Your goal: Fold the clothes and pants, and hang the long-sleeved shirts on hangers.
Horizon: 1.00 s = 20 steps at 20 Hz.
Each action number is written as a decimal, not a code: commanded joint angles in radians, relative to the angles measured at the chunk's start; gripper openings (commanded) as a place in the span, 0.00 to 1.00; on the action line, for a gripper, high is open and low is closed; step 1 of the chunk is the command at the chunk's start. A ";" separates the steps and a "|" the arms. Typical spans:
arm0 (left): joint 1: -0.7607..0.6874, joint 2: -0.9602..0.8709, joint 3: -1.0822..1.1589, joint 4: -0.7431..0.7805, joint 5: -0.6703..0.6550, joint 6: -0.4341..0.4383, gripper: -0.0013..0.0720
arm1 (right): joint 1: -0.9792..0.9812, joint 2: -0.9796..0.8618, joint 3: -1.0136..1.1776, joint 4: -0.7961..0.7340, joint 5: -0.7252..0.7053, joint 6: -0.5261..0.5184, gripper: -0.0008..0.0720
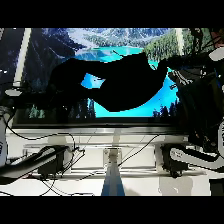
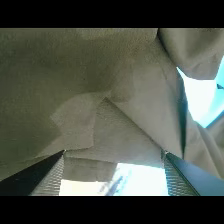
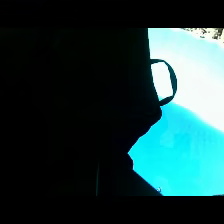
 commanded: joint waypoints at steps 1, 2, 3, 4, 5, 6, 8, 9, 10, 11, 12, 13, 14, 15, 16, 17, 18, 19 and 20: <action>-0.001 0.001 0.000 0.038 -0.035 -0.004 0.98 | 0.000 0.001 0.000 0.000 0.000 0.001 0.05; -0.001 0.001 0.000 0.053 -0.031 -0.004 0.98 | 0.000 0.001 0.000 0.000 0.000 0.001 0.05; -0.001 0.001 0.000 0.065 -0.015 -0.003 0.98 | 0.000 0.001 0.000 0.000 0.000 0.001 0.05; -0.001 0.001 0.000 0.067 0.008 -0.003 0.98 | 0.000 0.001 0.000 0.000 0.000 0.001 0.05; -0.001 0.001 0.000 0.067 0.035 -0.003 0.98 | 0.000 0.001 0.000 0.000 0.000 0.001 0.05; -0.001 -0.003 0.000 0.066 0.046 -0.004 0.98 | 0.000 0.001 0.000 0.000 0.000 0.001 0.05; -0.001 -0.026 0.000 0.066 0.034 -0.013 0.98 | 0.000 0.001 0.000 0.000 0.000 0.001 0.05; -0.001 -0.038 0.000 0.066 0.022 -0.022 0.98 | 0.000 0.001 0.000 0.000 0.001 0.001 0.05; -0.001 -0.049 0.000 0.066 0.010 -0.026 0.98 | 0.000 0.001 0.000 0.000 0.001 0.001 0.05; -0.001 -0.060 0.000 0.066 0.002 -0.026 0.98 | 0.000 0.001 0.000 0.000 0.001 0.001 0.05; -0.001 -0.070 0.000 0.067 0.003 -0.026 0.98 | 0.000 0.001 0.000 0.000 0.001 0.001 0.05; -0.001 -0.082 0.000 0.067 0.017 -0.026 0.98 | 0.000 0.001 0.000 0.000 0.001 0.001 0.05; -0.001 -0.092 0.000 0.067 0.041 -0.026 0.98 | 0.000 0.001 0.000 0.000 0.001 0.001 0.05; -0.001 -0.097 0.001 0.065 0.069 -0.026 0.98 | 0.000 0.001 0.000 0.000 0.001 0.001 0.05; -0.001 -0.097 0.001 0.059 0.091 -0.026 0.98 | 0.000 0.001 0.000 0.000 0.002 0.002 0.05; 0.000 -0.097 0.004 0.050 0.101 -0.026 0.97 | 0.000 0.001 0.000 0.000 0.003 0.001 0.05; 0.001 -0.097 0.011 0.048 0.103 -0.026 0.95 | 0.000 0.001 0.000 0.000 0.003 0.001 0.05; 0.001 -0.097 0.022 0.048 0.101 -0.026 0.89 | 0.000 0.001 0.000 0.000 0.003 0.001 0.05; 0.001 -0.097 0.033 0.047 0.100 -0.026 0.85 | 0.000 0.001 0.000 0.000 0.003 0.001 0.05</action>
